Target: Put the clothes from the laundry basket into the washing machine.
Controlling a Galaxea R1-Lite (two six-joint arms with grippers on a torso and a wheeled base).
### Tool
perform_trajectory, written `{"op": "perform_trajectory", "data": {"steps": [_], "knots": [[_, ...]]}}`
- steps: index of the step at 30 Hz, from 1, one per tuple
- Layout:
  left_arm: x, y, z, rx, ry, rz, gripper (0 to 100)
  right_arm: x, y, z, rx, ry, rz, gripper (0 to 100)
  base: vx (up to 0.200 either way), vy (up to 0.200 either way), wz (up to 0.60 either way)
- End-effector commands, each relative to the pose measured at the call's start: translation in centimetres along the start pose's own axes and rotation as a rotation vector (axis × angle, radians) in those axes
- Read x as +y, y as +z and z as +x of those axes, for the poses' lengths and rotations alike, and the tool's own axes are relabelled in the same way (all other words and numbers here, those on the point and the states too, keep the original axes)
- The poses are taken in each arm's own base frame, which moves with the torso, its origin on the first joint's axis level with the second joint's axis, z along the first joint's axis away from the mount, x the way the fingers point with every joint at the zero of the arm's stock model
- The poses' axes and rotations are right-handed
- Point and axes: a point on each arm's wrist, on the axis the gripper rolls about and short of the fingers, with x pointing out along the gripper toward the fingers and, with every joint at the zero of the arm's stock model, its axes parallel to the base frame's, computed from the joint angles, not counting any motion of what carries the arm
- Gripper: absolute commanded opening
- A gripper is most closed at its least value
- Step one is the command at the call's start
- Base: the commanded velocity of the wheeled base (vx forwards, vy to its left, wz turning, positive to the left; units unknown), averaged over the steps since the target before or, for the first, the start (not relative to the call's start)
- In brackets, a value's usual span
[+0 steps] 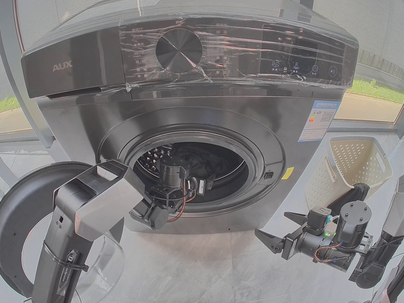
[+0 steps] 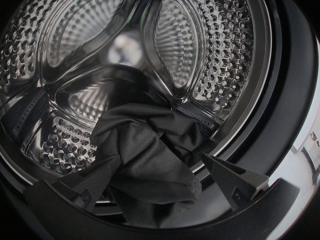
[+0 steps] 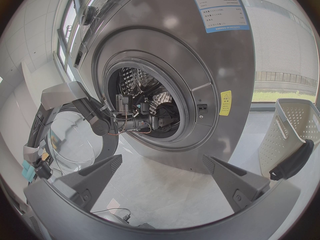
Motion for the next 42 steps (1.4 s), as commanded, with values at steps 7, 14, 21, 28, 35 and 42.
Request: {"op": "perform_trajectory", "data": {"steps": [7, 14, 21, 28, 35, 42], "knots": [[0.1, -2.3, 1.5, 0.024, 0.005, 0.009, 0, 0.1, 0.6, 0.5, -0.032, 0.004, 0.002, 100, 0.000, 0.000, 0.00], [0.8, 0.4, 2.8, -0.088, 0.035, -0.016, 0, 0.1, 0.6, 0.5, -0.032, 0.006, 0.004, 100, 0.000, 0.000, 0.00], [2.7, 3.7, 5.5, -0.287, 0.144, -0.059, 0, 0.1, 0.6, 0.5, -0.032, 0.004, 0.005, 100, 0.000, 0.000, 0.00], [3.6, 3.9, 5.9, -0.291, 0.165, -0.063, 0, 0.1, 0.6, 0.6, -0.032, 0.004, 0.011, 100, 0.000, 0.000, 0.00], [3.7, 3.7, 5.7, -0.278, 0.167, -0.060, 100, 0.1, 0.8, 0.7, -0.042, 0.005, 0.011, 100, 0.000, 0.000, 0.00], [2.7, 4.1, 3.7, -0.204, 0.142, -0.075, 100, -0.1, 0.8, 0.7, -0.044, -0.001, 0.014, 100, 0.000, 0.000, 0.00]]}}
